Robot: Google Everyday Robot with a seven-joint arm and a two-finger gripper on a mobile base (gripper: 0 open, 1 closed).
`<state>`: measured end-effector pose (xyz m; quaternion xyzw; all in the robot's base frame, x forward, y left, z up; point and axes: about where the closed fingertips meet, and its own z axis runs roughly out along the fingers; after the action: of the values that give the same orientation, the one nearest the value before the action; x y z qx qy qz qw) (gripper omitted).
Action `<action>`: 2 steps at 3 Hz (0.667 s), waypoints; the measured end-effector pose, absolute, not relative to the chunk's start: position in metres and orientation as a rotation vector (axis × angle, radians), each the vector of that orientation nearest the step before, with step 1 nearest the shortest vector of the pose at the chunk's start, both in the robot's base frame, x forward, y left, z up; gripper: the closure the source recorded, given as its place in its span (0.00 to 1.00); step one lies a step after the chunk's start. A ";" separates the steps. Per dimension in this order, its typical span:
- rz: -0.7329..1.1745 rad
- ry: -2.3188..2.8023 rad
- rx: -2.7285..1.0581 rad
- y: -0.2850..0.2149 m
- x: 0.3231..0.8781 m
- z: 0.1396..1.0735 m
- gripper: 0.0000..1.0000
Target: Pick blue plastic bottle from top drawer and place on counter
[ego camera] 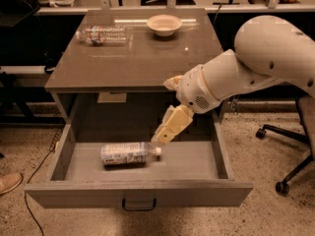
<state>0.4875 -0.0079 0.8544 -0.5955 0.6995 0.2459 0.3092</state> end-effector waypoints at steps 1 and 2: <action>0.649 1.851 -1.575 -0.009 0.487 0.854 0.00; 0.691 1.891 -1.588 0.004 0.492 0.821 0.00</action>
Offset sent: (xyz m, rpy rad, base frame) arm 0.0128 0.0255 -0.0788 -0.0274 0.1303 0.0117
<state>0.4917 0.0040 0.8215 -0.5937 0.7068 0.2583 0.2848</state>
